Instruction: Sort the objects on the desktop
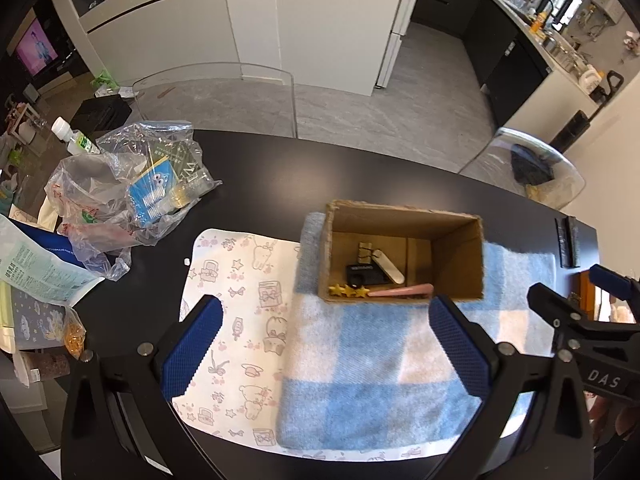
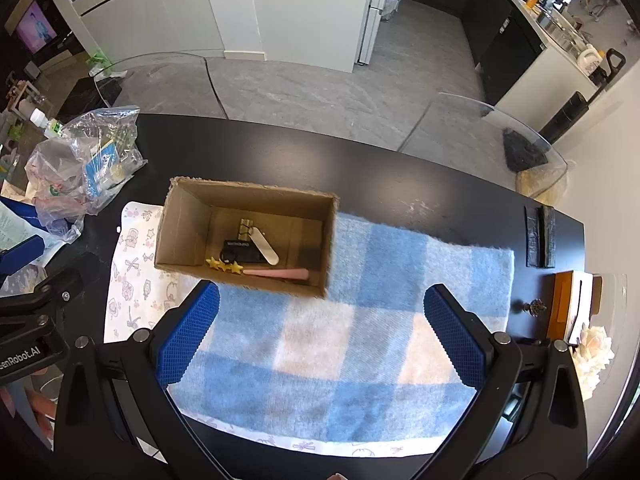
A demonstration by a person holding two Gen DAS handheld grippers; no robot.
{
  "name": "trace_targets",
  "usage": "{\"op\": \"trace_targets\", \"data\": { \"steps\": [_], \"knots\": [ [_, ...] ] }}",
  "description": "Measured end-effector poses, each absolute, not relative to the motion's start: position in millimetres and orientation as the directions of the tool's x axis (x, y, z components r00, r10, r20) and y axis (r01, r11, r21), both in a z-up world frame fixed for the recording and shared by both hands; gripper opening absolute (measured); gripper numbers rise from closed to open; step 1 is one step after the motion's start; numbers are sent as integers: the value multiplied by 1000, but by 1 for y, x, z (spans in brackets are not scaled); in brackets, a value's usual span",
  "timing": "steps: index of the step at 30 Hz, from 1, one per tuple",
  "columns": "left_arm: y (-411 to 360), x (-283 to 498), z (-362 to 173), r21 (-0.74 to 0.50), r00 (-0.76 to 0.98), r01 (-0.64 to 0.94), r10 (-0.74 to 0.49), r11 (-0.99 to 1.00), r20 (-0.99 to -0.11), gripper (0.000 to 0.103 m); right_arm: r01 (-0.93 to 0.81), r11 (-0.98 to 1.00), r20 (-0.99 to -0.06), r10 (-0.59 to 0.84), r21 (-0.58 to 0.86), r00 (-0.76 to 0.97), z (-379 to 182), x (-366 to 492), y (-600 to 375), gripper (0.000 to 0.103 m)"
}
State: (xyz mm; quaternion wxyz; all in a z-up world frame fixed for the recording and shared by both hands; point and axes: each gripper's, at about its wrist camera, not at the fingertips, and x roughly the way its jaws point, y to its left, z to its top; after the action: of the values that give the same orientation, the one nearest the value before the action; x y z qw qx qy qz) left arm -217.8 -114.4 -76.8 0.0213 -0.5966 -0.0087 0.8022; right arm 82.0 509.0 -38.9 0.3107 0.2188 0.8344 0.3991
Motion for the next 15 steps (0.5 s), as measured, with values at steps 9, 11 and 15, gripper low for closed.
{"op": "trace_targets", "data": {
  "steps": [9, 11, 15],
  "knots": [
    [-45, -186, -52, -59, -291, -99, 86, -993, -953, 103, 148, 654, -377, 589, 742, -715, -69, 73, 415, 103],
    [-31, -177, -45, -63, -296, -114, 95, -991, -950, 103, 155, 666, -384, 587, 730, -712, -74, 72, 393, 103],
    [-10, -154, -29, -64, -307, -134, 103, -989, -946, 103, 161, 674, -403, 597, 721, -694, -70, 73, 352, 103]
  ]
}}
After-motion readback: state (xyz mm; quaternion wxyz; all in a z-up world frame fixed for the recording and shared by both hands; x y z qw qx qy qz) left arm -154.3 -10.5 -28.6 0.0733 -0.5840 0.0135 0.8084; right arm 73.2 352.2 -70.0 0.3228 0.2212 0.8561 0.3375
